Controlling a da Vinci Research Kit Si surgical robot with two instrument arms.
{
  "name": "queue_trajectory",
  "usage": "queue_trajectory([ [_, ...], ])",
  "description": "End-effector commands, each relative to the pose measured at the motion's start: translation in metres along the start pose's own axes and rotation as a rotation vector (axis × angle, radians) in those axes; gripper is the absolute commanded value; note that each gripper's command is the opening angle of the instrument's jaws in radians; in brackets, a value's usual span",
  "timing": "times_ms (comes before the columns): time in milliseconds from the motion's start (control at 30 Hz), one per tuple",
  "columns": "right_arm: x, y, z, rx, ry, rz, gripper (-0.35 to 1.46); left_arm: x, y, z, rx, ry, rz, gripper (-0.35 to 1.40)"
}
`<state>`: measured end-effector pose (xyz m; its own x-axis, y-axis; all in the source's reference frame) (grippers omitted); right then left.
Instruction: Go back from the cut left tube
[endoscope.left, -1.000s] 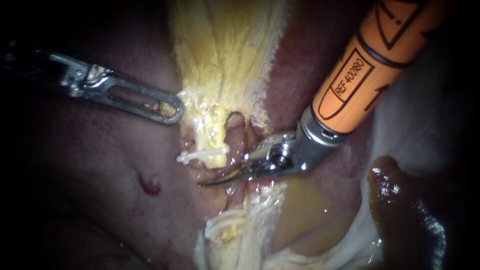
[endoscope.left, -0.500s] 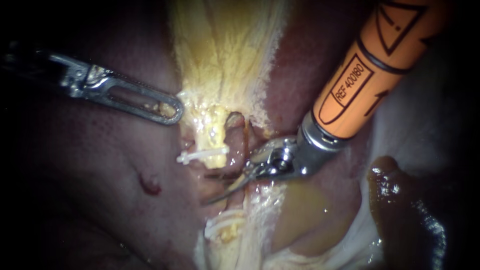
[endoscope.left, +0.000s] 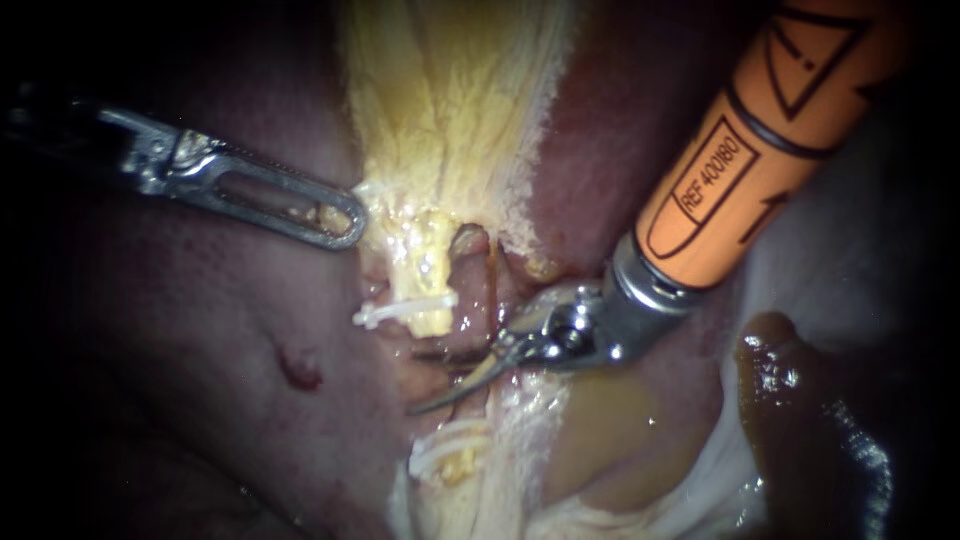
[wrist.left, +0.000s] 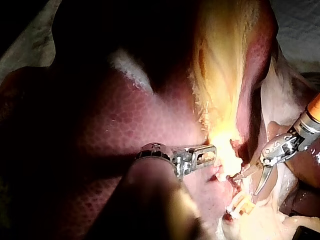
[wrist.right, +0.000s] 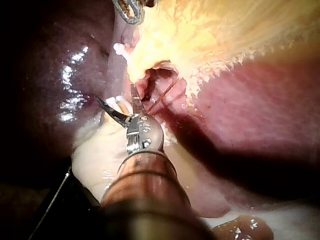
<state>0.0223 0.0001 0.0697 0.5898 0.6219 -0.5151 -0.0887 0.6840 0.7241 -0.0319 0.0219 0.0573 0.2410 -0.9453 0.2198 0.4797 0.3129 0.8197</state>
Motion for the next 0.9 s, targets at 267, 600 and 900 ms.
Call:
queue_trajectory([
  [267,-0.0021,-0.0002,-0.0053,-0.147,-0.015,-0.264,1.45,0.0000,0.0000,-0.0001,0.000,0.000,0.000,-0.35],
  [600,-0.0015,0.0012,-0.0135,-0.245,-0.046,-0.347,1.45,0.0000,0.0000,-0.0001,0.000,0.000,0.000,-0.35],
  [900,-0.0016,0.0017,-0.0151,-0.225,-0.053,-0.350,1.45,-0.0001,-0.0001,0.0002,-0.001,-0.001,0.000,-0.35],
])
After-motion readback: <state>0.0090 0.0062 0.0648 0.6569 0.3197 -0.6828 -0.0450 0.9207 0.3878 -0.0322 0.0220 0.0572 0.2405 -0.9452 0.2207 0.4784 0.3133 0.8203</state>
